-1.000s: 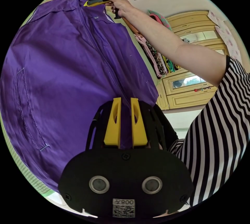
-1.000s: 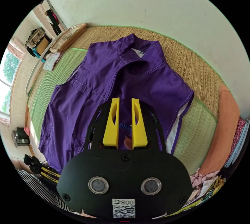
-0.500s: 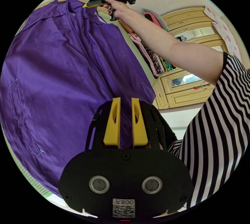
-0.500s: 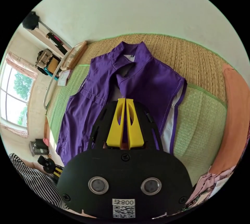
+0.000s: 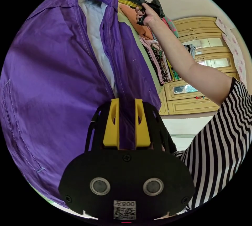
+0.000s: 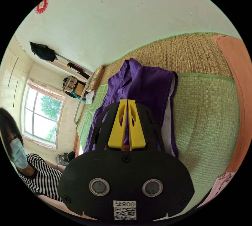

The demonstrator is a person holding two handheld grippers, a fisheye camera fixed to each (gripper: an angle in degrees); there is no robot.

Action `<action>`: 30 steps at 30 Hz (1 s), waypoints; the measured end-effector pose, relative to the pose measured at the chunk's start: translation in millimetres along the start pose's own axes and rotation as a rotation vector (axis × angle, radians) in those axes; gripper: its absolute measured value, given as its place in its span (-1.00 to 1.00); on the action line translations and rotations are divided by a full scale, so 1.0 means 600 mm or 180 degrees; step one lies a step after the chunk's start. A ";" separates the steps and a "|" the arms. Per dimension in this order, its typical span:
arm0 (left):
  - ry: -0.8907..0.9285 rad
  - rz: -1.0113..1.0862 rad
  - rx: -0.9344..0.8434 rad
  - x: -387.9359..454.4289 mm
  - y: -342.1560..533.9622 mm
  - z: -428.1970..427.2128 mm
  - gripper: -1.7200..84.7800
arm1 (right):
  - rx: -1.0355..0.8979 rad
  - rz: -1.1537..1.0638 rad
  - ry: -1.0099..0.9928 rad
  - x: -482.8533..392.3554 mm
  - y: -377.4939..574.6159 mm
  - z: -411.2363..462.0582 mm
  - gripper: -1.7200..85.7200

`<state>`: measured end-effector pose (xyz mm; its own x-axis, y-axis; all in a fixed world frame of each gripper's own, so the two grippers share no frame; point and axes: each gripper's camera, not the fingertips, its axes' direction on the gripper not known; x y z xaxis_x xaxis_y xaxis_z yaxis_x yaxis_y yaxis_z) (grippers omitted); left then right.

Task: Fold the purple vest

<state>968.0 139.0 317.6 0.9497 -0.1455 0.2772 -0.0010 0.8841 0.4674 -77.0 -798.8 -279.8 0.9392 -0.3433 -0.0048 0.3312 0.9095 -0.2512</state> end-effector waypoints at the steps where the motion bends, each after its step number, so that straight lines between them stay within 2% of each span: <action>1: 0.0058 -0.0021 -0.0027 -0.007 -0.003 0.002 -0.83 | 0.0005 0.0001 -0.0021 0.003 0.002 0.001 -0.96; 5: 0.0455 -0.0034 0.0044 -0.019 -0.004 -0.002 -0.90 | 0.0054 0.0000 -0.0228 0.017 0.014 0.009 -0.96; 12: 0.1026 0.0114 0.0657 -0.008 0.012 -0.073 -0.92 | 0.0420 0.0003 -0.0742 0.014 0.008 0.003 -0.96; 16: 0.0819 0.0143 0.0958 -0.013 0.028 -0.124 -0.93 | 0.0541 -0.0056 -0.0810 -0.005 -0.002 0.022 -0.96; 19: 0.0625 -0.0151 0.0894 -0.055 0.042 -0.118 -0.93 | 0.0370 0.0072 -0.0779 0.003 -0.001 0.090 -0.96; 24: 0.0777 -0.0734 0.0835 -0.137 0.069 -0.080 -0.92 | -0.0115 0.0416 -0.0546 0.039 0.011 0.233 -0.96; 30: 0.0729 -0.0756 0.0795 -0.155 0.077 -0.070 -0.92 | -0.0276 0.0338 -0.0285 0.027 0.020 0.275 -0.94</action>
<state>893.1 212.0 278.2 0.9778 -0.2049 -0.0437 0.1773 0.6987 0.6931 -42.6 -754.9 -122.9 0.9741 -0.2204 0.0495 0.2241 0.9147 -0.3364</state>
